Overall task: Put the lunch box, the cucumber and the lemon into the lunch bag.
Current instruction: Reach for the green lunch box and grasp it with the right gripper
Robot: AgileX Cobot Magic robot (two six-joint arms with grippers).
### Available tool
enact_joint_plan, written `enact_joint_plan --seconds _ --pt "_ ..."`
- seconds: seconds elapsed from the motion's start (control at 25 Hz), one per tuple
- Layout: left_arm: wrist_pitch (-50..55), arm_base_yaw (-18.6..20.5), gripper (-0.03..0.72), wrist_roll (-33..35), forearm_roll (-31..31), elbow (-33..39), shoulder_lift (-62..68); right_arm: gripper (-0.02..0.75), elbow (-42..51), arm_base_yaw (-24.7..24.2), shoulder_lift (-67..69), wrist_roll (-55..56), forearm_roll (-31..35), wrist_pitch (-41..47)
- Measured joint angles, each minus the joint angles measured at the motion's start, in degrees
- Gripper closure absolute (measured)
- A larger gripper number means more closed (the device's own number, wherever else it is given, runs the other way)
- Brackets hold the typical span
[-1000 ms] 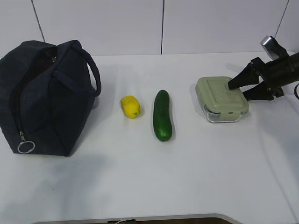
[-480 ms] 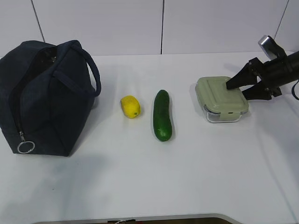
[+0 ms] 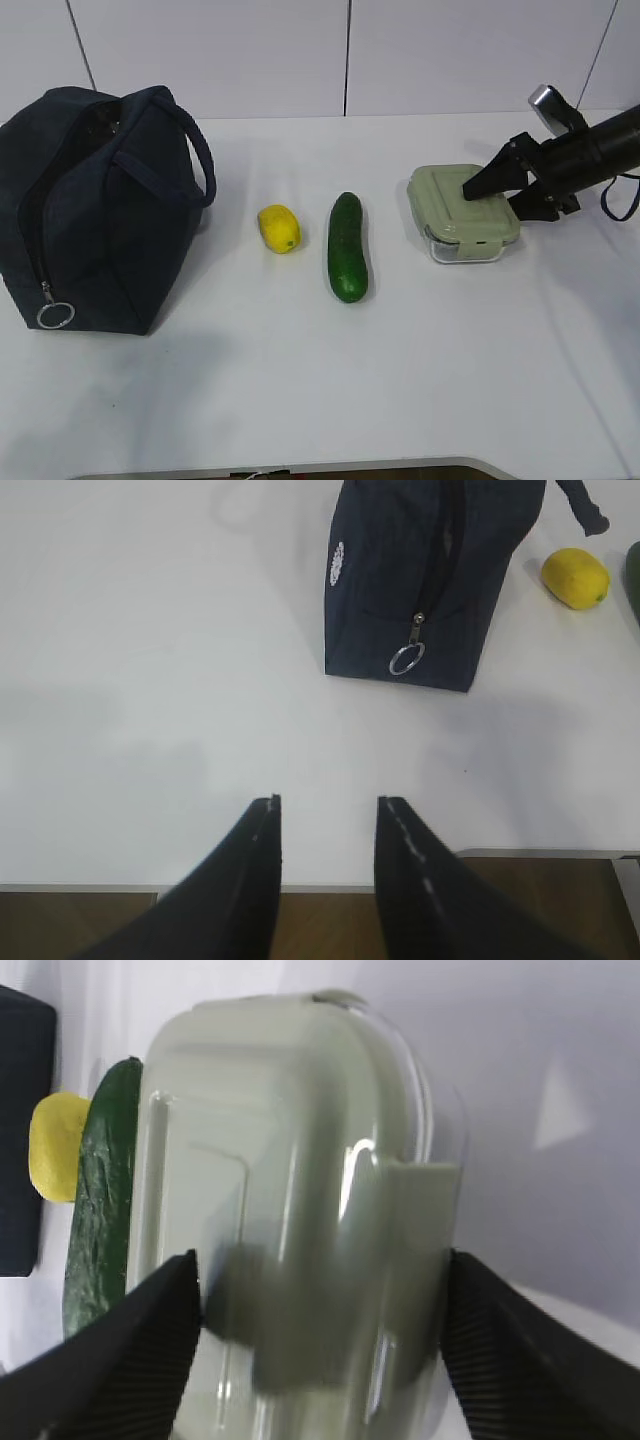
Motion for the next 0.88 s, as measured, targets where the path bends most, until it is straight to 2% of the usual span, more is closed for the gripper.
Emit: enact_joint_plan --seconds 0.36,0.88 --pt "0.00 0.00 0.463 0.00 0.00 0.00 0.00 0.169 -0.08 1.05 0.09 -1.35 0.27 0.00" --pt "0.00 0.00 0.463 0.00 0.00 0.00 0.00 0.245 -0.08 1.05 0.09 -1.65 0.96 0.00"
